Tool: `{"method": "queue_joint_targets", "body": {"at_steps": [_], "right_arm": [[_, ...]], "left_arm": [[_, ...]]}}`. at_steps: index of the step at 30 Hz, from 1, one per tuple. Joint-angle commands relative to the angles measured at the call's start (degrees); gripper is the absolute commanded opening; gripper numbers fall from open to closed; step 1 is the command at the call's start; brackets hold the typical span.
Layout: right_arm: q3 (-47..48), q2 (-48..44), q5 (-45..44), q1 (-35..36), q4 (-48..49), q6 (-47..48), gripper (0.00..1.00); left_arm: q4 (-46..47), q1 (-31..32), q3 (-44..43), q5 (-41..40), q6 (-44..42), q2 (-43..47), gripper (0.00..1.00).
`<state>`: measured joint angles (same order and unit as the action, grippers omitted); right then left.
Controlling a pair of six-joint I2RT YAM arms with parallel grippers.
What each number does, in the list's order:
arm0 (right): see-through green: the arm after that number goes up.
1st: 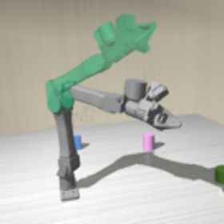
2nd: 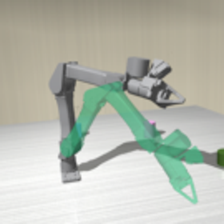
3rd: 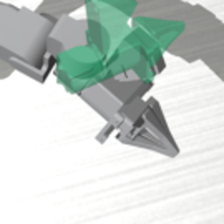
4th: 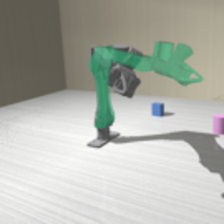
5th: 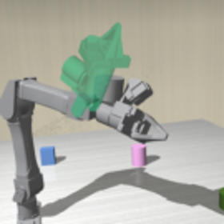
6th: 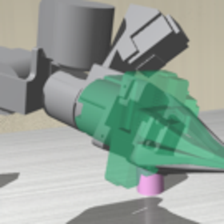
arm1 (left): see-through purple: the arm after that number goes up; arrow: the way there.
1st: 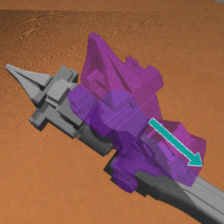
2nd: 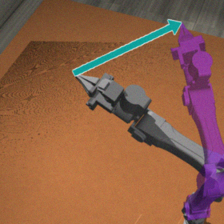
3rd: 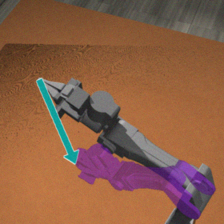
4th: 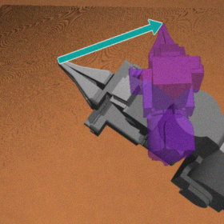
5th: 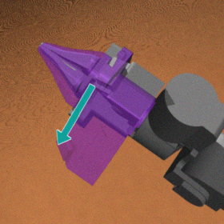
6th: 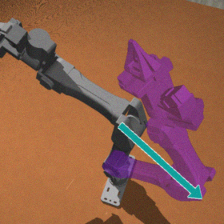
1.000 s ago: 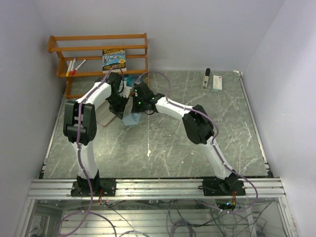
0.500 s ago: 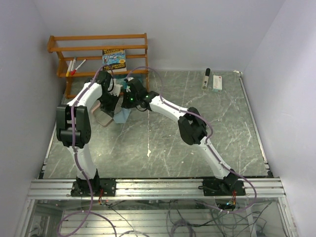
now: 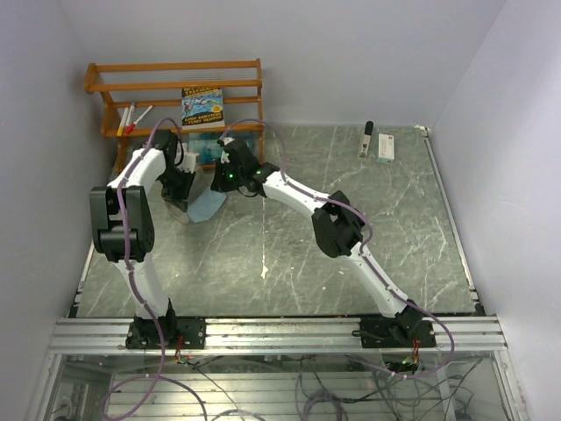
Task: Organize the sunglasses
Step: Place the glasses cleaning cloth in the sunglasses case.
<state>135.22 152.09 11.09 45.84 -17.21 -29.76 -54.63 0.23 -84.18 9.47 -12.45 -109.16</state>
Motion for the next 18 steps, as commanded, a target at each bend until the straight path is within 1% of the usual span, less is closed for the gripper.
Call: {"method": "queue_joint_targets", "body": {"at_steps": [1, 10, 18], "right_arm": [[1.51, 1.92, 1.35, 0.28, 2.91, -1.0, 0.0], [1.65, 3.15, 2.52, 0.29, 6.69, -2.09, 0.0], [1.19, 3.82, 2.79, 0.51, 9.9, -3.02, 0.0]], "left_arm": [[0.31, -2.17, -0.01, 1.49, -1.0, 1.25, 0.07], [0.14, -4.18, -0.53, 3.34, -1.29, -0.57, 0.07], [1.17, -4.35, -0.81, 2.33, -1.02, -0.74, 0.07]]}}
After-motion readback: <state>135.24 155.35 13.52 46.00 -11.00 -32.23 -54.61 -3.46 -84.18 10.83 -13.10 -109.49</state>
